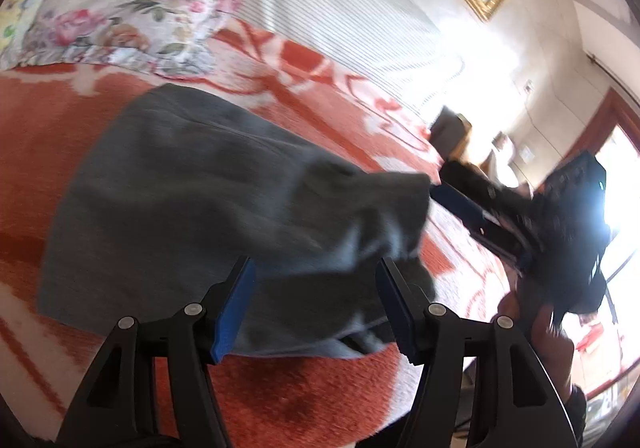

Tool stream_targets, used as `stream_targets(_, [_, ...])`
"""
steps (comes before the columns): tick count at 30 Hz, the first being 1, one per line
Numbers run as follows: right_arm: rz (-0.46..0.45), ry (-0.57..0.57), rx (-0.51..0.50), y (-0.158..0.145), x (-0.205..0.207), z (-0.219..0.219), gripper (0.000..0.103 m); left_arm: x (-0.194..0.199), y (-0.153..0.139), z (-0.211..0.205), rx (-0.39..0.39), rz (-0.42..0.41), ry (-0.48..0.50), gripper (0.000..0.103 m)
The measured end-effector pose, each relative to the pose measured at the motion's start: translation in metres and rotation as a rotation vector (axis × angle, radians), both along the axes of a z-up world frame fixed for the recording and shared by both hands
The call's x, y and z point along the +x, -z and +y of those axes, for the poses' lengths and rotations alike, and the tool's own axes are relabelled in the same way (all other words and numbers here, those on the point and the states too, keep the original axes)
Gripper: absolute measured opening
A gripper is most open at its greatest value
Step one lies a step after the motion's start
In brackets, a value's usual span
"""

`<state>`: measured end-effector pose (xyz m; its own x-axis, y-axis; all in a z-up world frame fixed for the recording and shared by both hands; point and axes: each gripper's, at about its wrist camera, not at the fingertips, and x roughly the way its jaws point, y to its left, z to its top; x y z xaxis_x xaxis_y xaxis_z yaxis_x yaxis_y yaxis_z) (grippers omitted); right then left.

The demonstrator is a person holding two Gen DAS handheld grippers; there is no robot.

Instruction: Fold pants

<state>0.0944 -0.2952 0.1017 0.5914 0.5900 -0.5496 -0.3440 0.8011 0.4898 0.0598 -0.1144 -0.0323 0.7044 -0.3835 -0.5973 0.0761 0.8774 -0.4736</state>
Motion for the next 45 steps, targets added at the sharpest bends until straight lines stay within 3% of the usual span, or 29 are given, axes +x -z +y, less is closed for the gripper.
stream_targets(4, [0.023, -0.017, -0.073, 0.015, 0.001, 0.014, 0.056, 0.006, 0.010, 0.024, -0.007, 0.044, -0.055, 0.065])
stream_targets(11, [0.070, 0.045, -0.294, 0.056, 0.004, 0.008, 0.056, 0.021, 0.046, 0.050, -0.011, 0.153, -0.105, 0.065])
stream_targets(24, [0.069, 0.123, -0.237, 0.031, -0.011, -0.011, 0.064, 0.013, 0.029, 0.086, -0.018, 0.114, -0.178, 0.069])
stream_targets(29, [0.112, 0.141, -0.235, 0.040, -0.012, -0.015, 0.065, 0.015, 0.028, 0.101, -0.032, 0.118, -0.201, 0.069])
stream_targets(32, [0.134, 0.144, -0.225, 0.047, -0.013, -0.015, 0.073, 0.015, 0.027, 0.109, -0.032, 0.115, -0.212, 0.070])
stream_targets(45, [0.216, 0.148, -0.144, 0.074, -0.008, -0.017, 0.076, 0.022, 0.034, 0.131, -0.003, 0.134, -0.251, 0.079])
